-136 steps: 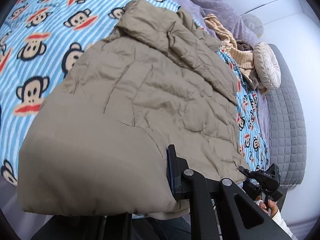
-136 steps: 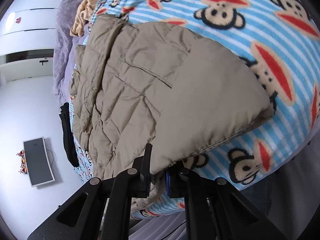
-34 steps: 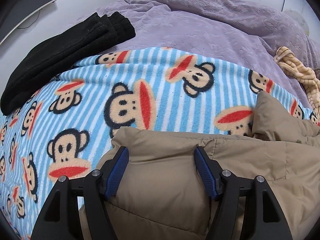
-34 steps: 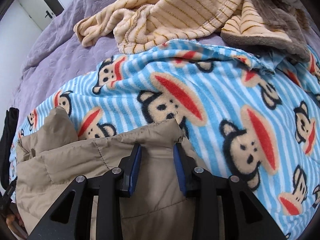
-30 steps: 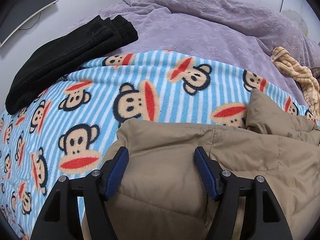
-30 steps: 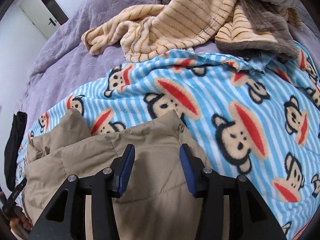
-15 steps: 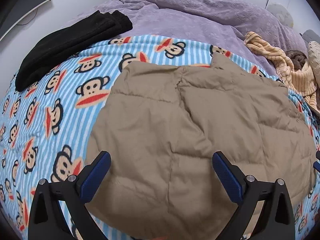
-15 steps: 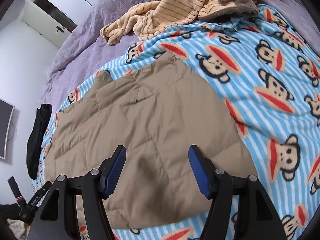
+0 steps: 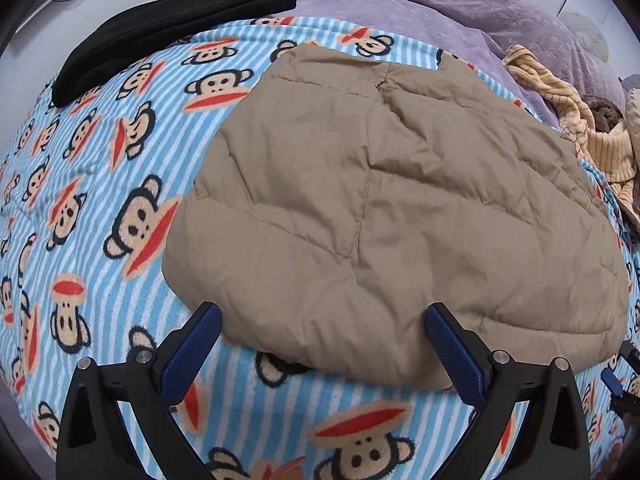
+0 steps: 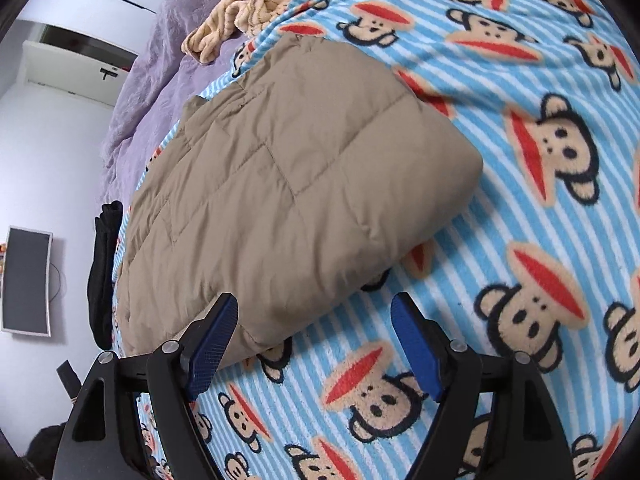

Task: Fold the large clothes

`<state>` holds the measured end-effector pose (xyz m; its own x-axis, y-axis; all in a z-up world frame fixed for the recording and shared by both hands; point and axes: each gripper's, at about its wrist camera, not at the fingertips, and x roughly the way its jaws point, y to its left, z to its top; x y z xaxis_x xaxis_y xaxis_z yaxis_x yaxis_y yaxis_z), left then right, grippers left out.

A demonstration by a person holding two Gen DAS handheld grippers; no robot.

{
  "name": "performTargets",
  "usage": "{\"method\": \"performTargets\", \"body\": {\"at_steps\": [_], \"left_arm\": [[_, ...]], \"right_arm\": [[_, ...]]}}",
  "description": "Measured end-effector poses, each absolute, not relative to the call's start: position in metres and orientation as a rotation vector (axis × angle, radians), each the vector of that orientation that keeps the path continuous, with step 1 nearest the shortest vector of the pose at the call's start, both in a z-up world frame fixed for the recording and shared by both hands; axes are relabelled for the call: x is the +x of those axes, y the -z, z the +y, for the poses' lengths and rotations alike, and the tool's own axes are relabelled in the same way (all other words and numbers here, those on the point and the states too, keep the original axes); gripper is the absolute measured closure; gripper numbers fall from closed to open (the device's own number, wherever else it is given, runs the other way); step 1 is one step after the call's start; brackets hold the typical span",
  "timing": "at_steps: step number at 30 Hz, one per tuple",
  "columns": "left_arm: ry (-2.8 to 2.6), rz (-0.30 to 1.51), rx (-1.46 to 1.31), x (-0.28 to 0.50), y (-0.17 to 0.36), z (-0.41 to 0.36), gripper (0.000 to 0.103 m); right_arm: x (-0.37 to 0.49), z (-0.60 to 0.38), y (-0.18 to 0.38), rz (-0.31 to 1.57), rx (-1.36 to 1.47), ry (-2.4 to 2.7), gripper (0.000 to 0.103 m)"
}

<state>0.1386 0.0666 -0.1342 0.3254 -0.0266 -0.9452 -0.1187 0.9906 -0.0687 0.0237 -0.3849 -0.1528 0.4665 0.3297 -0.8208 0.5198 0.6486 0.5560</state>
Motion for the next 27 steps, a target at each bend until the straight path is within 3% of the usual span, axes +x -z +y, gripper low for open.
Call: {"method": "performTargets", "body": {"at_steps": [13, 15, 22, 27], "left_arm": [[-0.074, 1.283, -0.187, 0.126, 0.151, 0.079, 0.001], [-0.069, 1.285, -0.196, 0.127, 0.151, 0.080, 0.001], [-0.034, 1.292, -0.280, 0.125, 0.153, 0.089, 0.001], [0.126, 1.260, -0.607, 0.115, 0.155, 0.115, 0.001]], "right_arm": [[0.027, -0.380, 0.176, 1.094, 1.051, 0.068, 0.019], [0.030, -0.378, 0.178, 1.083, 1.071, 0.050, 0.000], [0.046, -0.374, 0.191, 1.068, 1.157, 0.024, 0.000], [0.056, -0.374, 0.191, 1.070, 1.164, 0.007, 0.000]]}}
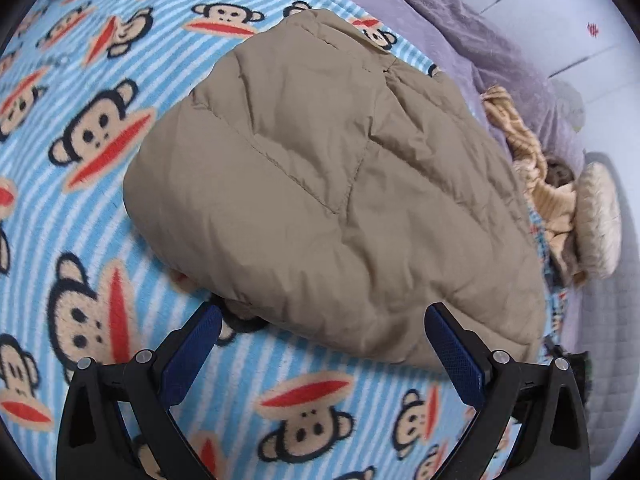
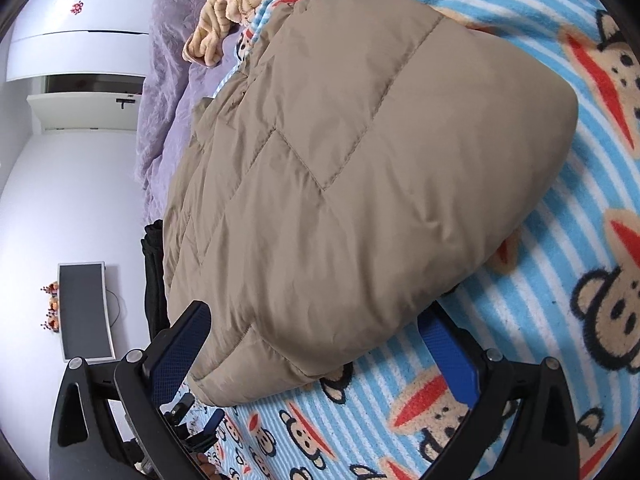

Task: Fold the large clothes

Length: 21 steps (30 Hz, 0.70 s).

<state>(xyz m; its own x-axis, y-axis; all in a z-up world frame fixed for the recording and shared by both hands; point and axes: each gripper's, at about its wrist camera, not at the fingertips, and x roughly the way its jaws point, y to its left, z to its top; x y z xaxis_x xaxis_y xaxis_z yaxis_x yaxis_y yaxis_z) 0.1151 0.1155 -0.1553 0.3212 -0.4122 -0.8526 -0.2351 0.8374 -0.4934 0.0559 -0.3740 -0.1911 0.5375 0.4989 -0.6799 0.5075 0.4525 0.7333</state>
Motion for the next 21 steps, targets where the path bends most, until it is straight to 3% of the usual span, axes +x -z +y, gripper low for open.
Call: {"method": "performTargets", "body": {"at_steps": [8, 21], "left_arm": [[0.172, 1.315, -0.741, 0.115, 0.189, 0.126, 0.001], [0.087, 1.199, -0.921, 0.169, 0.208, 0.130, 0.001]], "right_arm": [[0.051, -0.379, 0.206, 1.094, 1.216, 0.010, 0.000], [0.094, -0.376, 0.226, 1.059, 1.329, -0.061, 0.000]]}}
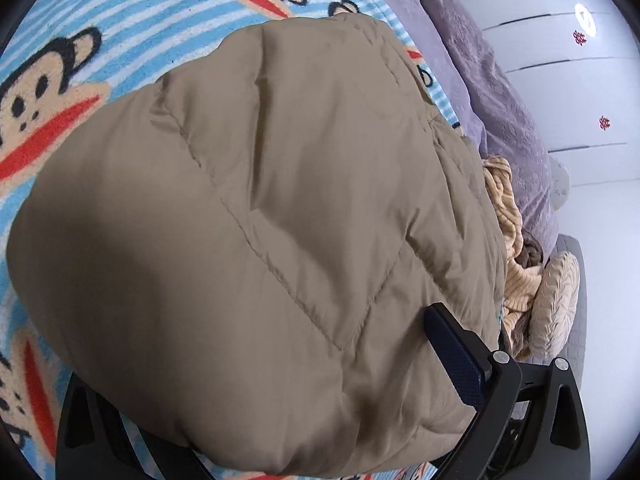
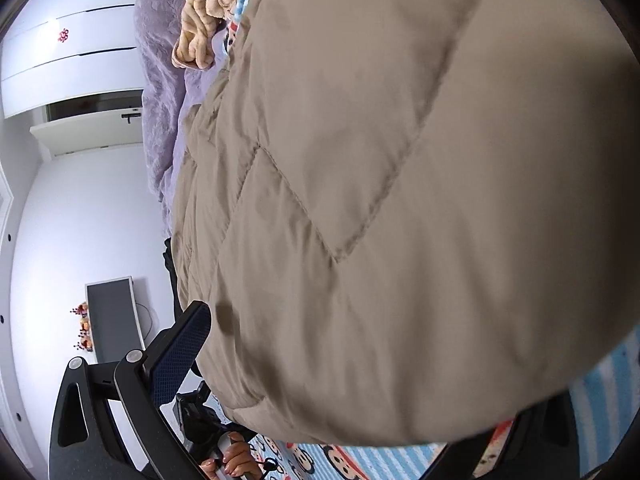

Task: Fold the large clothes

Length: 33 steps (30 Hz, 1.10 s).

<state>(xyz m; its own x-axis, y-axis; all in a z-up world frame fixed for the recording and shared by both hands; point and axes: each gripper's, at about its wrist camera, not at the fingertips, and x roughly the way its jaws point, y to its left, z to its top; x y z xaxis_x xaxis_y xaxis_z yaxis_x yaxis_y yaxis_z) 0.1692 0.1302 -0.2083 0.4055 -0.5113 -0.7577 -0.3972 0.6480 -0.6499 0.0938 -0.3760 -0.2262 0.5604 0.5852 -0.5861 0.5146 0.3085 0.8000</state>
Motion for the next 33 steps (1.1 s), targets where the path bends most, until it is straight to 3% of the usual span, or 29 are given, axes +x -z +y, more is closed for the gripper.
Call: {"method": "performTargets", "body": {"at_steps": [5, 9, 11, 12, 13, 14, 15, 17, 20, 33], "left_arm": [[0.054, 1.182, -0.923, 0.176, 0.210, 0.126, 0.004], [0.045, 1.146, -0.892, 0.173, 0.201, 0.129, 0.048], [0.054, 1.135, -0.873, 0.170, 0.196, 0.133, 0.060], [0.062, 1.128, -0.841, 0.170, 0.192, 0.132, 0.067], [0.072, 1.122, -0.798, 0.170, 0.186, 0.130, 0.070], [0.083, 1.116, -0.754, 0.169, 0.180, 0.129, 0.073], [0.096, 1.107, -0.701, 0.168, 0.173, 0.126, 0.077], [0.136, 1.087, -0.618, 0.167, 0.160, 0.121, 0.078], [0.217, 1.052, -0.551, 0.164, 0.142, 0.119, 0.081], [0.375, 1.058, -0.464, 0.110, 0.117, 0.131, 0.081]], "right_arm": [[0.100, -0.372, 0.231, 1.060, 1.317, -0.060, 0.000], [0.097, -0.375, 0.230, 1.056, 1.351, -0.052, 0.000], [0.098, -0.374, 0.228, 1.064, 1.354, -0.043, 0.003], [0.098, -0.374, 0.227, 1.070, 1.345, -0.036, 0.009], [0.095, -0.374, 0.227, 1.077, 1.336, -0.031, 0.033], [0.093, -0.374, 0.227, 1.075, 1.342, -0.043, 0.046], [0.091, -0.374, 0.225, 1.063, 1.349, -0.044, 0.050], [0.086, -0.375, 0.219, 1.043, 1.346, -0.041, 0.066], [0.077, -0.375, 0.210, 1.018, 1.336, -0.052, 0.072], [0.018, -0.359, 0.188, 1.085, 1.269, -0.040, 0.073]]}}
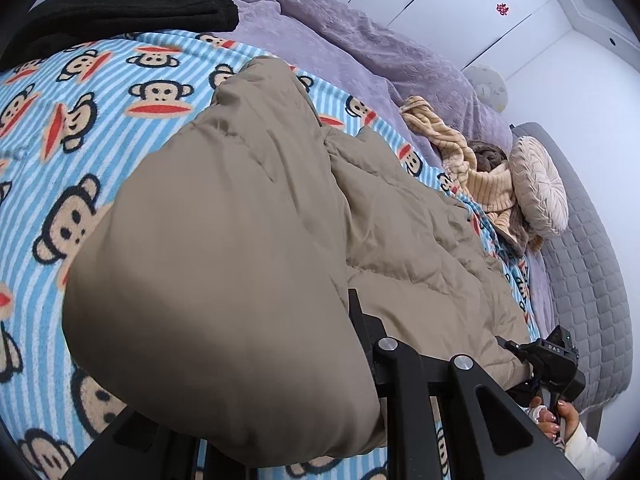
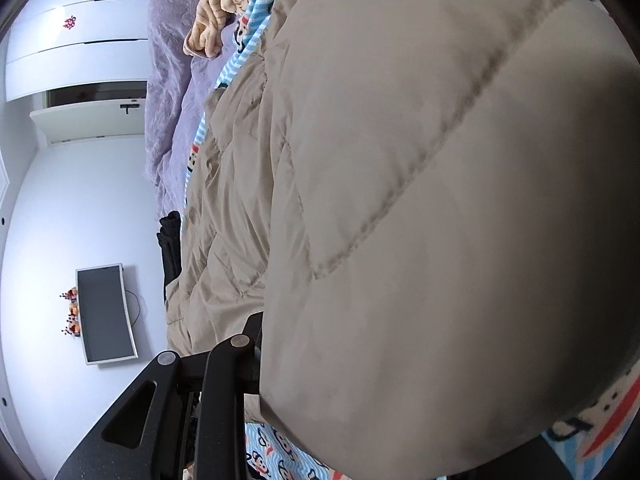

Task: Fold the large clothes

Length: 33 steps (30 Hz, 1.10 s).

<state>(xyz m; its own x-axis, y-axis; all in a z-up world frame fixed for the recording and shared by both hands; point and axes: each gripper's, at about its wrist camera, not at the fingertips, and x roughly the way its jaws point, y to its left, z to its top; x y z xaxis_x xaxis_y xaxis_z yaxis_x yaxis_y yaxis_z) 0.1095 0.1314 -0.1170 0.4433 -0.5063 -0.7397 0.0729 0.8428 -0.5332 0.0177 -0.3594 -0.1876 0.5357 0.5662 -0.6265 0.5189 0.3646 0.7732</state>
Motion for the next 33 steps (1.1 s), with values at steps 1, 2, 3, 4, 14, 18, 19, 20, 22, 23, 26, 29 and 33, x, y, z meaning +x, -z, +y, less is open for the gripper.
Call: {"method": "performTargets", "body": {"at_steps": [1, 2, 3, 4, 14, 18, 19, 20, 22, 23, 26, 29, 33], "left_arm": [[0.375, 1.059, -0.464, 0.101, 0.116, 0.132, 0.081], [0.372, 1.061, -0.460, 0.092, 0.116, 0.133, 0.081], [0.366, 1.064, -0.453, 0.082, 0.115, 0.133, 0.081], [0.361, 1.070, -0.445, 0.072, 0.115, 0.134, 0.081], [0.280, 1.172, -0.416, -0.022, 0.123, 0.136, 0.081], [0.212, 1.217, -0.421, -0.043, 0.129, 0.146, 0.075], [0.186, 1.228, -0.421, -0.047, 0.129, 0.149, 0.073], [0.158, 1.232, -0.418, -0.051, 0.128, 0.153, 0.068], [0.105, 1.232, -0.408, -0.057, 0.122, 0.163, 0.060], [0.085, 1.226, -0.402, -0.060, 0.119, 0.169, 0.059], [0.022, 1.216, -0.383, -0.064, 0.110, 0.180, 0.059], [-0.054, 1.197, -0.347, -0.066, 0.103, 0.189, 0.059], [-0.098, 1.209, -0.339, -0.058, 0.108, 0.191, 0.059]], "right_arm": [[0.012, -0.359, 0.189, 1.098, 1.264, -0.046, 0.073], [0.009, -0.361, 0.189, 1.107, 1.258, -0.053, 0.073], [0.006, -0.362, 0.189, 1.117, 1.251, -0.061, 0.073], [0.005, -0.364, 0.190, 1.123, 1.252, -0.067, 0.073], [-0.050, -0.378, 0.188, 1.188, 1.260, -0.108, 0.073], [-0.072, -0.375, 0.197, 1.232, 1.277, -0.093, 0.070], [-0.075, -0.375, 0.198, 1.242, 1.284, -0.079, 0.065], [-0.066, -0.376, 0.196, 1.249, 1.285, -0.068, 0.062], [-0.067, -0.379, 0.189, 1.259, 1.260, -0.049, 0.060], [-0.068, -0.379, 0.185, 1.263, 1.242, -0.046, 0.059], [-0.062, -0.380, 0.171, 1.278, 1.180, -0.033, 0.059], [-0.062, -0.379, 0.160, 1.307, 1.127, -0.020, 0.059], [-0.073, -0.373, 0.141, 1.341, 1.042, -0.081, 0.059]]}}
